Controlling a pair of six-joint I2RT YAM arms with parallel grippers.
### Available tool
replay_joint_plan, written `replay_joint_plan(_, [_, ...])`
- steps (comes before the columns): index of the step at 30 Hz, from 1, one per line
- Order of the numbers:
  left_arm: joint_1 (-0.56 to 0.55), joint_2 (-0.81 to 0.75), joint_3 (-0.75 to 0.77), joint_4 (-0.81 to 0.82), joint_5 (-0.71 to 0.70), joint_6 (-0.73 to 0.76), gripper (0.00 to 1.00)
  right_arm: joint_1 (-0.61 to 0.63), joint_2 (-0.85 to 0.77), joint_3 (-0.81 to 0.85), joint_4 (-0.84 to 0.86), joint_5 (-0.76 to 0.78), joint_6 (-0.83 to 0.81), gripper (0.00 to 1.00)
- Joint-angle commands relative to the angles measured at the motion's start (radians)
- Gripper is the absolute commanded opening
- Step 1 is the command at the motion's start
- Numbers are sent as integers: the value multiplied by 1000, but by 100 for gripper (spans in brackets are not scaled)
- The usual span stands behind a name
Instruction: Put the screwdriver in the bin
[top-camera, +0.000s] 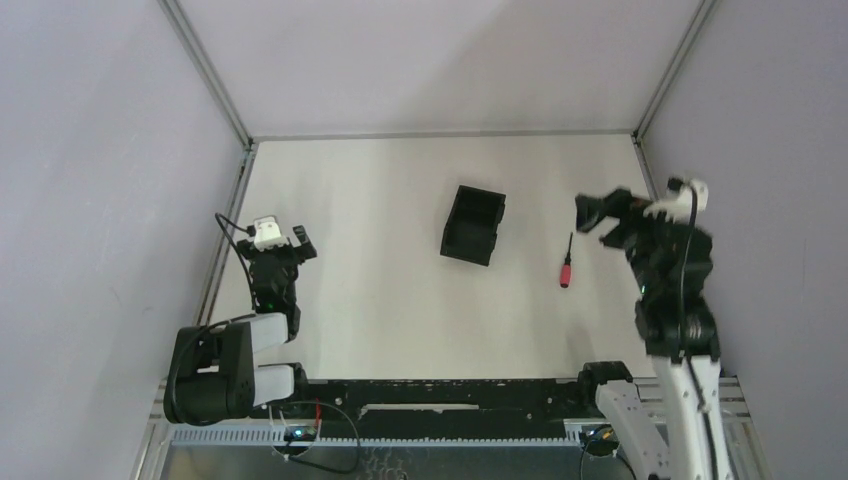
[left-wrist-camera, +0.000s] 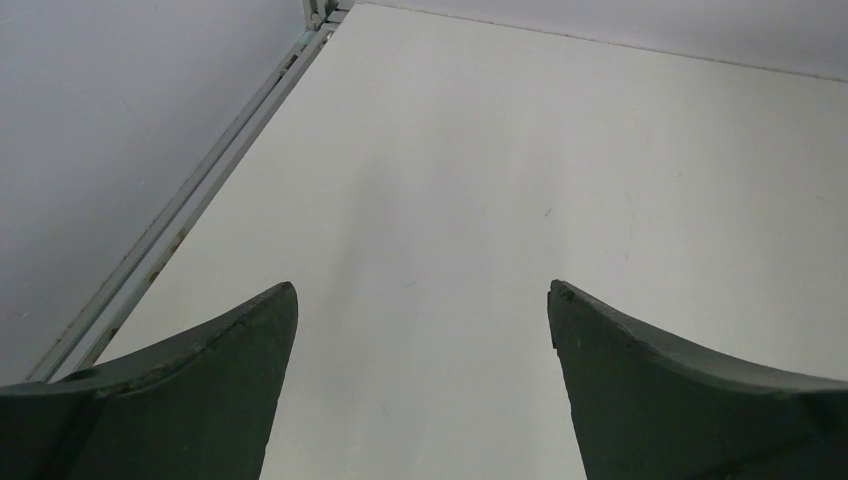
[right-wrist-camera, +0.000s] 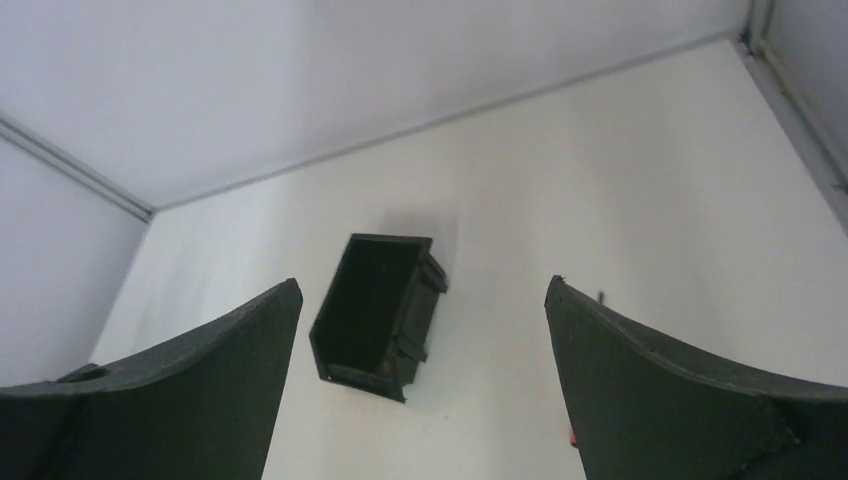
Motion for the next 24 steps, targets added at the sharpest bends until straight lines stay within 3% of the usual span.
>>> replay_joint_plan(1, [-4,0,14,40,-3,17,100,1,333,306,-285,72,-99,100])
replay_joint_plan(5, [-4,1,13,40,-3,17,100,-30,663,505,-511,66,-128,100])
replay_joint_plan(8, [-4,1,14,40,-2,16,100,-32,824,505,-540,48,-148,95])
replay_joint_plan(17, [-4,1,13,40,-2,16,100,-75,1167,384,-405,-3,-137,80])
replay_joint_plan(24, [-4,1,14,40,-2,16,100,-79,1308,332,-332,62,-136,70])
